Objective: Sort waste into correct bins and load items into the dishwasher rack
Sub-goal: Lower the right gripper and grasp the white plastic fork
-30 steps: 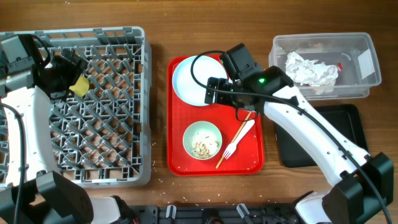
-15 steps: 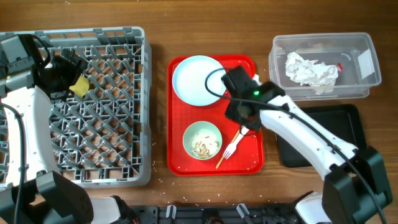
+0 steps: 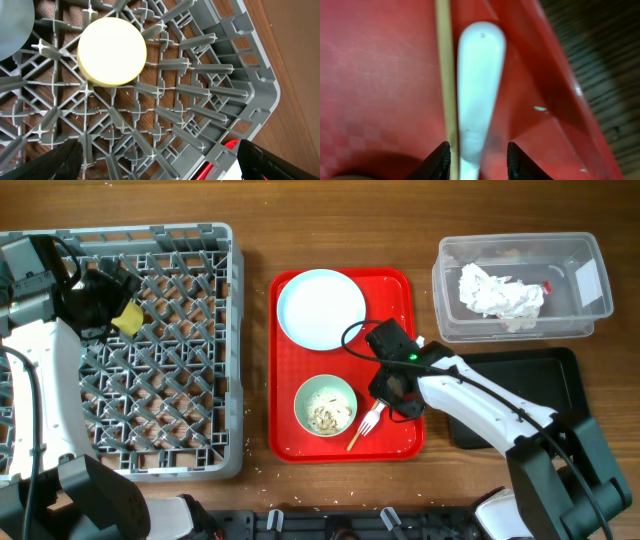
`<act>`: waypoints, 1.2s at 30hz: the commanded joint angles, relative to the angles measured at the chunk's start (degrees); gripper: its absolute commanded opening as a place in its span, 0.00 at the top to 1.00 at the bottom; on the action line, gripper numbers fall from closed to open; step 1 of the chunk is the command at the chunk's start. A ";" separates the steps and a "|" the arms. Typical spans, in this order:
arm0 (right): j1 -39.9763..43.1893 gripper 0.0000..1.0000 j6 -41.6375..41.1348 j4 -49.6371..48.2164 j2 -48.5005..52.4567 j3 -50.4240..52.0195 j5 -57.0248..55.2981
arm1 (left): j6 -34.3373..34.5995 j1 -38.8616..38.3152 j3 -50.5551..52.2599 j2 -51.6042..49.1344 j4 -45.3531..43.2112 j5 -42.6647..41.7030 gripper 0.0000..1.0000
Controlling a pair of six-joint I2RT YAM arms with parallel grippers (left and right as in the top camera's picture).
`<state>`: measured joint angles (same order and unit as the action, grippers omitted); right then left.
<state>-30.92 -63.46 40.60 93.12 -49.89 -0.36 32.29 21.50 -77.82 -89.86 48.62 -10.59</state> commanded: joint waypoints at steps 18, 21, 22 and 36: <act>0.13 0.96 -2.05 -2.60 0.31 4.57 1.51 | 0.33 0.15 0.20 0.81 -0.13 -0.28 0.00; 0.13 0.96 -0.57 -1.33 0.31 4.04 0.22 | 0.33 0.15 0.20 0.81 -0.13 -0.28 0.00; 0.13 0.94 -0.52 -0.33 0.31 3.69 0.04 | 0.33 0.15 0.20 0.81 -0.13 -0.28 0.00; -5.77 0.45 0.31 4.50 0.31 3.85 12.31 | 0.33 0.15 0.20 0.81 -0.13 -0.28 0.00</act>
<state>-34.72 -62.96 44.58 92.77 -46.85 9.19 32.29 21.50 -77.82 -89.86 48.60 -10.59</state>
